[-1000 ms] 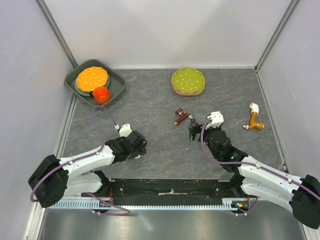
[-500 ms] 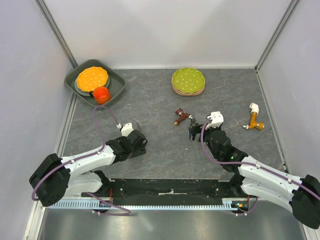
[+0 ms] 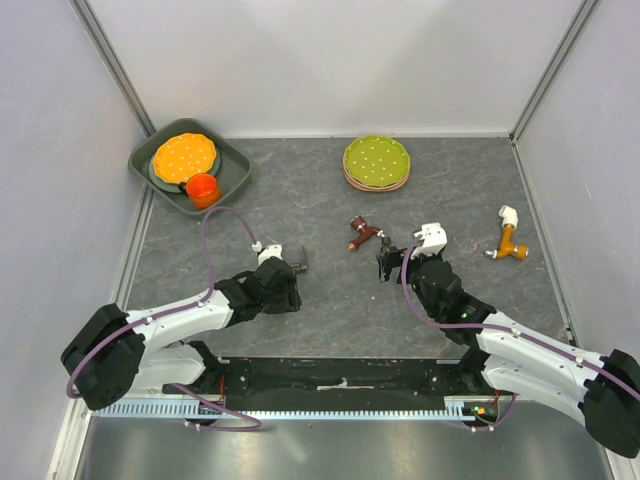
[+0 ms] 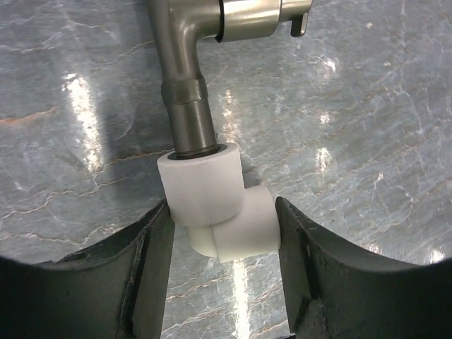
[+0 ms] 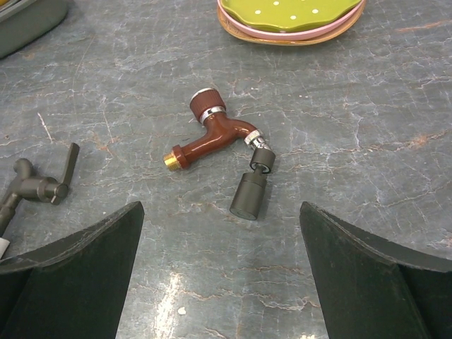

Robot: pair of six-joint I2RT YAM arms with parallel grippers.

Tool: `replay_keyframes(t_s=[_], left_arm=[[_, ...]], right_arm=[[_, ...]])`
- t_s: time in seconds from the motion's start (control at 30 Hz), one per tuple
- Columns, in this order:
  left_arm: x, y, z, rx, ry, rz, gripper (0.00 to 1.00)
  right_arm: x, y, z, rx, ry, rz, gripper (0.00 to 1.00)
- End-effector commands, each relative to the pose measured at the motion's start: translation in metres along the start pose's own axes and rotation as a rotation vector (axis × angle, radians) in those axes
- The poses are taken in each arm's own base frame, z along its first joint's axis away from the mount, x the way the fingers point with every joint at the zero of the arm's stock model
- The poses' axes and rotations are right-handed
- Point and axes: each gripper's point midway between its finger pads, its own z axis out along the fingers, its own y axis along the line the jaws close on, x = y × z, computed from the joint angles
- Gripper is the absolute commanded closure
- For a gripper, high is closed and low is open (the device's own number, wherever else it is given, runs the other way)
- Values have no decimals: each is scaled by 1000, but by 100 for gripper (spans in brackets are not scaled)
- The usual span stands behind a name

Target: Install the water faucets

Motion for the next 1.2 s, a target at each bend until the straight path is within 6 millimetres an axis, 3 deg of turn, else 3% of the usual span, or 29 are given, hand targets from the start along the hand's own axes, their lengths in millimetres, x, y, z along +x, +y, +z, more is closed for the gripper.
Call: replay_keyframes(t_s=[0.0,0.07,0.3,0.43,0.6,0.67,0.8,0.87,0.97,1.1,1.13,1.17], left_arm=[[-13,-23,-7,142,-58,120,90],[-30,-36,-18,209,-137,162,98],[-89,-71,-64,317,-342,436,98],[-107,-90,-85,371,-382,595,98],[-121,-113,-111,470,-473,826,98],[-119,-113,-106,467,-454,854,98],[-110,-121,-96,510,-392,783,98],[-109,-130,-100,560,-406,725,98],[-124,-137,-113,599,-443,595,98],[-157,-126,-122,630,-440,325,98],[-157,-128,-126,680,-416,290,98],[-166,-118,-123,680,-396,192,98]], right_arm=[[-7,8,0,-37,-23,26,2],[-6,16,0,-80,-16,32,2],[-28,57,-12,-293,7,86,2],[-47,69,-27,-401,8,87,2],[-58,56,-40,-416,39,59,2],[-57,57,-43,-431,46,54,2],[-38,61,-44,-469,93,67,2],[-29,69,-47,-527,104,78,2],[-19,76,-50,-595,74,79,3],[-18,84,-51,-663,30,28,4],[-17,85,-50,-670,28,12,5],[-20,86,-50,-679,-4,-20,5]])
